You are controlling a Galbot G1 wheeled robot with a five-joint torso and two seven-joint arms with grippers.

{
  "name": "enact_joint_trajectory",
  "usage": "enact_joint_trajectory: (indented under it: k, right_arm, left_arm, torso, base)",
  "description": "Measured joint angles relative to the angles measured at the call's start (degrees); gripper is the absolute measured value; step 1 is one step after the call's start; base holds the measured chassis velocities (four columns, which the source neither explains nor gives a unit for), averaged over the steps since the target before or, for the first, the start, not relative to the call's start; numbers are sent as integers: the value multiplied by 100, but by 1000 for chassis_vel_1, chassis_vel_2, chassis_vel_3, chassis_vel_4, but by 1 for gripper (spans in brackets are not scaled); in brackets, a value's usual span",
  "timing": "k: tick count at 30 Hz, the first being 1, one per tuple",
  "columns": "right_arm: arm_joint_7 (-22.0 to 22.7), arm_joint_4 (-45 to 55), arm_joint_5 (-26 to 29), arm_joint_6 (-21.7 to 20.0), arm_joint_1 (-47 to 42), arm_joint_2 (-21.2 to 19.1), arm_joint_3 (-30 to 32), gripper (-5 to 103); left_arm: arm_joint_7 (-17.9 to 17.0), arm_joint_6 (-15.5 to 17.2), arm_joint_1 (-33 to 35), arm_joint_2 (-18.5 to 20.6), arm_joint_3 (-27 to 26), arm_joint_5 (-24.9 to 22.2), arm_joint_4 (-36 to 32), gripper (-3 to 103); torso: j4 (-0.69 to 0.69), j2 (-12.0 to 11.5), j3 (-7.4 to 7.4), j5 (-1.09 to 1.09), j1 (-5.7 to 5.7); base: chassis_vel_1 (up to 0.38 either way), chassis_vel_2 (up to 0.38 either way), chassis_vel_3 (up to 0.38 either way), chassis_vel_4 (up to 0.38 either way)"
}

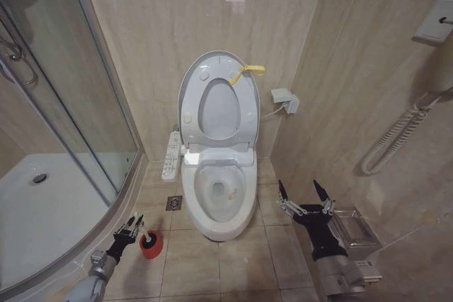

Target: Open the toilet lid, clean the toilet bowl with a toilet brush, close the toilet lid, and flush.

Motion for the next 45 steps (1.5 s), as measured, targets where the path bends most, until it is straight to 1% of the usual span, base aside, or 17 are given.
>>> enact_joint_trajectory:
  k: [6, 7, 10, 15, 18, 19, 21, 22, 25, 26, 30, 32, 34, 36, 41, 43, 45]
  right_arm:
    - [0, 0, 0, 0, 0, 0, 0, 100]
    - [0, 0, 0, 0, 0, 0, 0, 100]
    - [0, 0, 0, 0, 0, 0, 0, 100]
    - [0, 0, 0, 0, 0, 0, 0, 100]
    - [0, 0, 0, 0, 0, 0, 0, 100]
    - [0, 0, 0, 0, 0, 0, 0, 100]
    - [0, 0, 0, 0, 0, 0, 0, 100]
    - [0, 0, 0, 0, 0, 0, 0, 100]
    - [0, 0, 0, 0, 0, 0, 0, 100]
    - [0, 0, 0, 0, 0, 0, 0, 100]
    - [0, 0, 0, 0, 0, 0, 0, 100]
    - [0, 0, 0, 0, 0, 0, 0, 100]
    - [0, 0, 0, 0, 0, 0, 0, 100]
    - [0, 0, 0, 0, 0, 0, 0, 100]
    - [0, 0, 0, 0, 0, 0, 0, 100]
    - [0, 0, 0, 0, 0, 0, 0, 100]
    - [0, 0, 0, 0, 0, 0, 0, 100]
  left_arm:
    - [43, -2, 33, -12, -29, -1, -23, 23]
    - [48, -3, 48, -11, -40, -4, -35, 20]
    - [71, -5, 88, -3, -66, -11, -73, 20]
    - [95, 19, 289, 8, -175, -108, -397, 20]
    - [92, 40, 587, 46, -269, -216, -872, 20]
    - [92, 40, 587, 46, -269, -216, -872, 20]
    - [76, 71, 875, 65, -386, -342, -1342, 20]
    - [76, 71, 875, 65, -386, -342, -1342, 20]
    - [77, 90, 1166, 63, -486, -609, -1880, 20]
    - [77, 90, 1166, 63, -486, -609, -1880, 20]
    - [138, 21, 1590, -33, -714, -978, -2840, 20]
    - [146, 26, 1657, -78, -764, -1017, -2985, 20]
    - [159, 38, 1861, -214, -867, -1129, -3346, 20]
    - [249, 39, 2139, -294, -921, -1291, -3709, 20]
    - [376, -53, 2531, -350, -1033, -1650, -4146, 20]
    - [477, -115, 2969, -371, -1202, -1894, -4544, 20]
    - [516, -131, 3096, -372, -1248, -1945, -4654, 20]
  torso:
    - [-1, 0, 0, 0, 0]
    - [-1, 0, 0, 0, 0]
    - [-1, 0, 0, 0, -1]
    - [-1, 0, 0, 0, 0]
    - [-1, 0, 0, 0, -1]
    - [-1, 0, 0, 0, -1]
    - [0, 0, 0, 0, -1]
    - [0, 0, 0, 0, -1]
    - [0, 0, 0, 0, -1]
    - [0, 0, 0, 0, -1]
    - [-2, 0, 0, 2, -1]
    - [-2, 0, 0, 1, -1]
    - [-1, 0, 0, 0, 0]
    - [-2, 0, 0, 1, 0]
    - [-2, 0, 0, 0, 0]
    - [0, 0, 0, 1, 0]
    - [0, 0, 0, 0, -1]
  base:
    - [0, 0, 0, 0]
    - [0, 0, 0, 0]
    - [0, 0, 0, 0]
    - [0, 0, 0, 0]
    - [0, 0, 0, 0]
    - [0, 0, 0, 0]
    - [0, 0, 0, 0]
    - [0, 0, 0, 0]
    - [0, 0, 0, 0]
    - [0, 0, 0, 0]
    - [0, 0, 0, 0]
    - [0, 0, 0, 0]
    - [0, 0, 0, 0]
    - [0, 0, 0, 0]
    - [0, 0, 0, 0]
    - [0, 0, 0, 0]
    - [0, 0, 0, 0]
